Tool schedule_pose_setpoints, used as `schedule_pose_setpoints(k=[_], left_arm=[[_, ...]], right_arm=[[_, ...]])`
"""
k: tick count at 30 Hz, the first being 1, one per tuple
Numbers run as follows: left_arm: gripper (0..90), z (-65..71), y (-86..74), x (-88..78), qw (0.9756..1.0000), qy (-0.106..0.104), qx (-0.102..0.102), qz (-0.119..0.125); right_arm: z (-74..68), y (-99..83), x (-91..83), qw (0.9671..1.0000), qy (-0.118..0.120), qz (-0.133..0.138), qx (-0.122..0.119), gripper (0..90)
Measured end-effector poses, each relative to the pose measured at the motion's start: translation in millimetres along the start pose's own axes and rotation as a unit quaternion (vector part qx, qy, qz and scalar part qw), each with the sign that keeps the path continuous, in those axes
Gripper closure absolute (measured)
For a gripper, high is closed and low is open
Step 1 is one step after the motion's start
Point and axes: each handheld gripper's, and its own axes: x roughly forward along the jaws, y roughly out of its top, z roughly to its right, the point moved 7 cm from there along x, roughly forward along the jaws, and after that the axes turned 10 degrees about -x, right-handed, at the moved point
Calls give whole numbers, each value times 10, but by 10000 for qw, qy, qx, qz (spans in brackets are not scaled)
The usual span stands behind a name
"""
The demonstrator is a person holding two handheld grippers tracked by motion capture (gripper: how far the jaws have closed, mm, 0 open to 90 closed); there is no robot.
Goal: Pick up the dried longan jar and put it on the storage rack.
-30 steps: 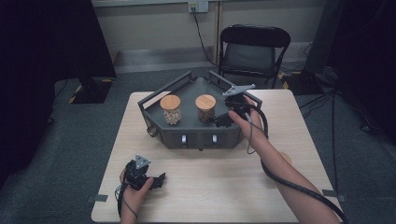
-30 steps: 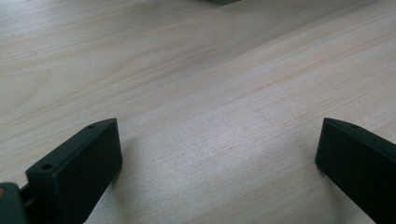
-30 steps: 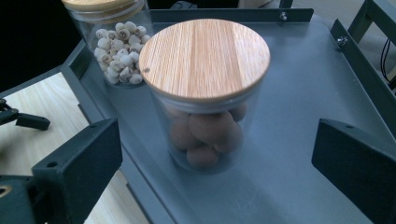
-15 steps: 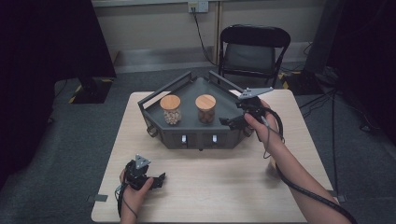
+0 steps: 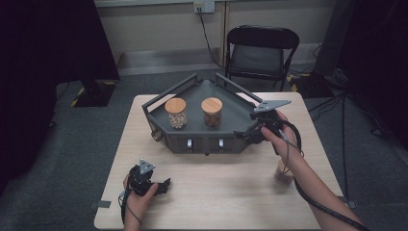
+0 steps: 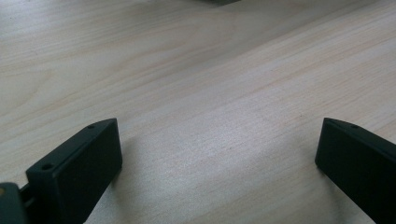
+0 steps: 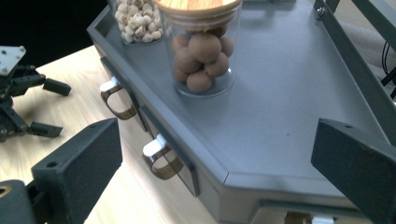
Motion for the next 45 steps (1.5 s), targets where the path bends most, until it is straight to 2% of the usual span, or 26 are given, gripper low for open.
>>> schedule_pose_setpoints(k=[12,19,31,41,45], left_arm=[[2,0,0,0,10000,1,0,-1],[2,0,0,0,10000,0,1,-1],[2,0,0,0,10000,1,1,-1],[2,0,0,0,10000,0,0,-1],[2,0,0,0,10000,0,0,-1]], right_arm=[[-105,-209,-128,9997,185,131,1,14],[-155,-351,-190,9998,117,145,-42,12],[-158,-555,-281,9997,131,165,87,12],[-183,-732,-342,9998,76,171,101,11],[-195,-780,-372,9999,-29,105,53,12]])
